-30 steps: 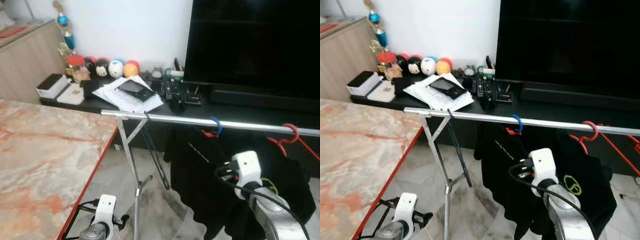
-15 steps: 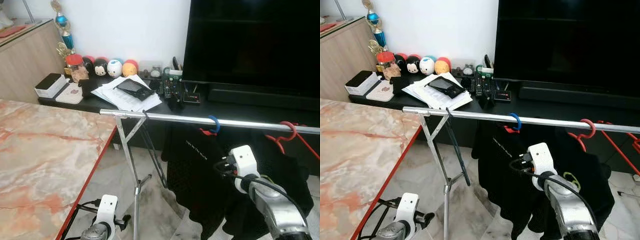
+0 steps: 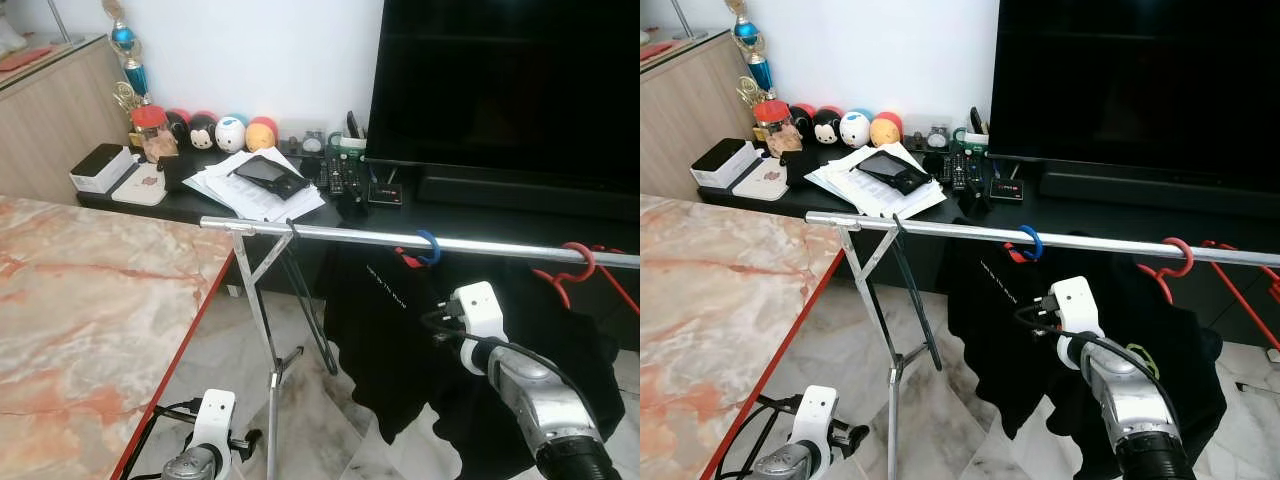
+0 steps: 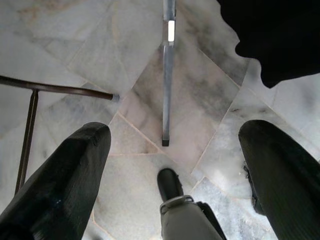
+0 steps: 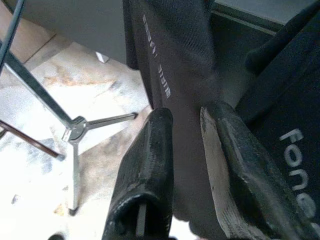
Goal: Hang hanger
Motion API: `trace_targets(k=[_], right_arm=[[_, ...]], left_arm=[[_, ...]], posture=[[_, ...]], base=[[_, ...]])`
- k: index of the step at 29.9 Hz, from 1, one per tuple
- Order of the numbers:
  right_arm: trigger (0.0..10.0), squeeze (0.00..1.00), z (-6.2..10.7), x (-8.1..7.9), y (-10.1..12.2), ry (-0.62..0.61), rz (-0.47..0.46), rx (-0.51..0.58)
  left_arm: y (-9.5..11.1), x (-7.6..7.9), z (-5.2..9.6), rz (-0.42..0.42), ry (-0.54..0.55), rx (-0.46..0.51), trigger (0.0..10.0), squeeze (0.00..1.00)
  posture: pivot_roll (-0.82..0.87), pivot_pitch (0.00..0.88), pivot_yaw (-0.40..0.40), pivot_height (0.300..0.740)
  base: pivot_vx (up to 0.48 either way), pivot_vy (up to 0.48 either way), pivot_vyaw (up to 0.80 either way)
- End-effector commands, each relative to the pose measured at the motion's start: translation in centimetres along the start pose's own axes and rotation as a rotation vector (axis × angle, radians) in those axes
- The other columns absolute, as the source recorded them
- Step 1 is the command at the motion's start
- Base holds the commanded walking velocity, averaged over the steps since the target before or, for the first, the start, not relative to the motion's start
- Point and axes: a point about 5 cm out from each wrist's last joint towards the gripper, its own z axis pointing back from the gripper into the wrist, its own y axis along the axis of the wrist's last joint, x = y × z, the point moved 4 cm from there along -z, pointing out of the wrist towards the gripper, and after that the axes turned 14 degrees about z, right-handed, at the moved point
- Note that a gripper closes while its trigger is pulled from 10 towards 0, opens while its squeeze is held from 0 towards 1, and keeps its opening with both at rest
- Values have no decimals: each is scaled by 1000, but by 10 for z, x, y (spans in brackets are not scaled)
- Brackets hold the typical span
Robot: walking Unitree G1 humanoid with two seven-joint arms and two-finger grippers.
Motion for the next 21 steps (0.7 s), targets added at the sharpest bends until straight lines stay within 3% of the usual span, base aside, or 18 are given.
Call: trace_targets(k=[1,8,9,10,11,21], right_arm=[[10000,0,6,6,10,-10,13,12],[10000,0,18,2,8,15,66,-33],[10000,875,21,0,8,19,62,-38],[10000,875,21,0,8,19,62,-38],[10000,1000,21,0,8,21,59,-41],[10000,1000,21,-1,-1,17,38,-121]], left_arm=[[-3,-1,0,0,4,-15,10000,0],[-4,-1,1,-4,0,-19,10000,0],[-4,-1,1,-5,-1,-20,10000,0],[-4,-1,1,-5,-1,-20,10000,0],[-4,-1,1,-6,-2,-20,10000,0],[-4,-1,1,-6,-4,-22,10000,0]], posture=[[-108,0,13,740],[-118,0,15,740],[-119,0,16,740],[-119,0,16,740],[-119,0,16,740],[-118,0,14,740]], base=[[0,0,0],[0,0,0],[0,0,0],[0,0,0],[0,0,0],[0,0,0]])
